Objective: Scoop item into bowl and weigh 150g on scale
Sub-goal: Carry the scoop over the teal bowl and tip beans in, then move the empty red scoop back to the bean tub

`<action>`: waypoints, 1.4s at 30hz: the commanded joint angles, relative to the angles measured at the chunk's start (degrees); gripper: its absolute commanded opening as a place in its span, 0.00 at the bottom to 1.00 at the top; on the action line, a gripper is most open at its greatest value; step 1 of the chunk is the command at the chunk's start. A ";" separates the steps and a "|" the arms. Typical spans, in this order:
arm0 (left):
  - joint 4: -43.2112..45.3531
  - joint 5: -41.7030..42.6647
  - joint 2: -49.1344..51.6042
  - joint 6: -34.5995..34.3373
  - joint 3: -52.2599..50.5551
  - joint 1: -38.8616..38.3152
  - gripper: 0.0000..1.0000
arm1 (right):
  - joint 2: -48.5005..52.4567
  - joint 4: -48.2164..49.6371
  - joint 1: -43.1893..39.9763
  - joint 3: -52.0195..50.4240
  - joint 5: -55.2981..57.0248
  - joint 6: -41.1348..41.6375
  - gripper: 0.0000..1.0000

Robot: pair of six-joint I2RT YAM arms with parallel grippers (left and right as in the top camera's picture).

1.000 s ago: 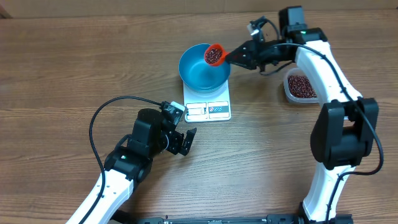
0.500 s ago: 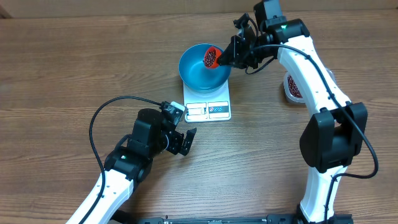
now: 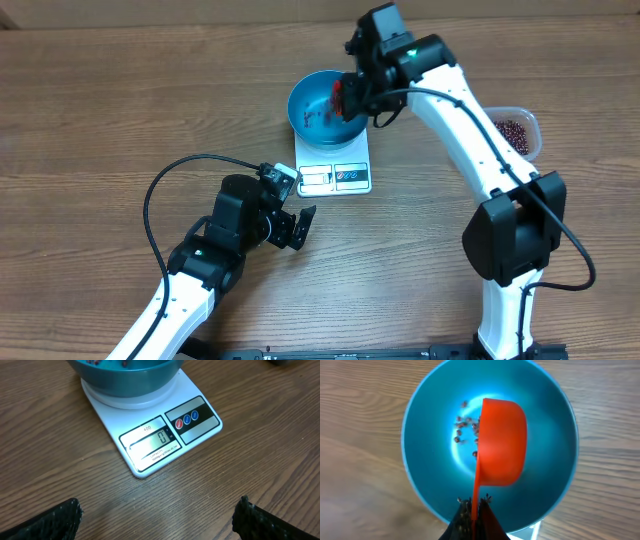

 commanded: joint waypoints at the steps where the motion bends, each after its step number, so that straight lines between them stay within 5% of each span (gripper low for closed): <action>1: 0.07 0.68 -0.11 -0.50 0.24 -0.22 1.00 | -0.63 0.26 2.05 2.45 9.73 -2.69 0.04; 11: 0.07 0.68 -0.11 -0.52 0.24 -0.22 0.99 | -1.27 -0.22 9.51 4.00 31.65 -5.03 0.04; 18: 0.07 0.68 -0.11 -0.50 0.24 -0.22 1.00 | -1.27 -0.17 12.44 4.07 36.85 -5.68 0.04; 32: 0.07 0.68 -0.11 -0.52 0.24 -0.22 1.00 | -6.45 -0.07 6.56 4.22 20.87 -5.68 0.04; 42: 0.07 0.70 -0.11 -0.52 0.24 -0.22 0.99 | -13.73 -6.12 -10.29 4.22 -0.07 -7.65 0.04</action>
